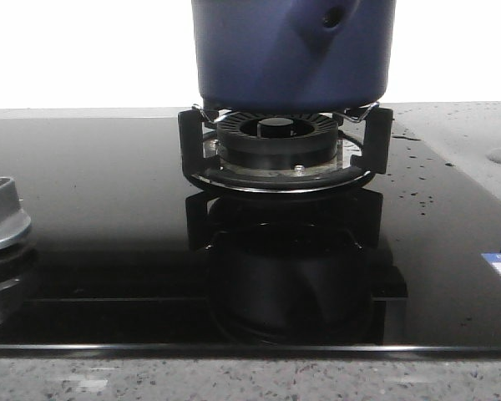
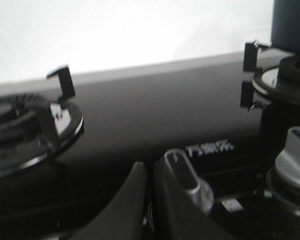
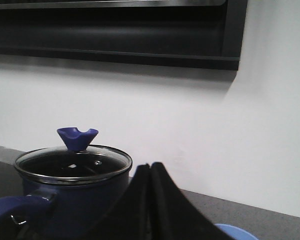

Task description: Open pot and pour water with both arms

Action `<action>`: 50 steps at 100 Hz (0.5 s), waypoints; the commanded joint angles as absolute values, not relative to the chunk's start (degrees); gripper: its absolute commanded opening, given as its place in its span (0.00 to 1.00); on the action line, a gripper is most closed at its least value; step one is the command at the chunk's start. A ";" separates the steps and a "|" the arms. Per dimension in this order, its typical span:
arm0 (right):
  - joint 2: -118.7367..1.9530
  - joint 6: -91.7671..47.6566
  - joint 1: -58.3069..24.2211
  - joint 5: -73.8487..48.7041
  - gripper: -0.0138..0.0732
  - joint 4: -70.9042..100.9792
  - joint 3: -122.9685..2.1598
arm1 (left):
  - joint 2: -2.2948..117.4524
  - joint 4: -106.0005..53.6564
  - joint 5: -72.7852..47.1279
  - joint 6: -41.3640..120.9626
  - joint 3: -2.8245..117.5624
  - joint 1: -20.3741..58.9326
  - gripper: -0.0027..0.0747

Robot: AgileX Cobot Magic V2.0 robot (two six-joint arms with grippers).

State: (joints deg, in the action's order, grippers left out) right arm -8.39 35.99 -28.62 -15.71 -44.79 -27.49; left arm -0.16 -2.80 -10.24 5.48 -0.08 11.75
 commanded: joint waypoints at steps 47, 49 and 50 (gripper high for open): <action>-9.08 35.49 -28.71 -12.85 0.08 -45.65 -28.99 | -1.95 -10.97 -17.39 4.54 -2.72 7.73 0.01; -9.08 35.49 -28.71 -12.85 0.08 -45.65 -28.99 | -1.95 -10.97 -17.39 4.54 -2.72 7.73 0.01; -9.08 35.49 -28.71 -12.85 0.08 -45.65 -28.99 | -1.95 -10.97 -17.39 4.54 -2.72 7.73 0.01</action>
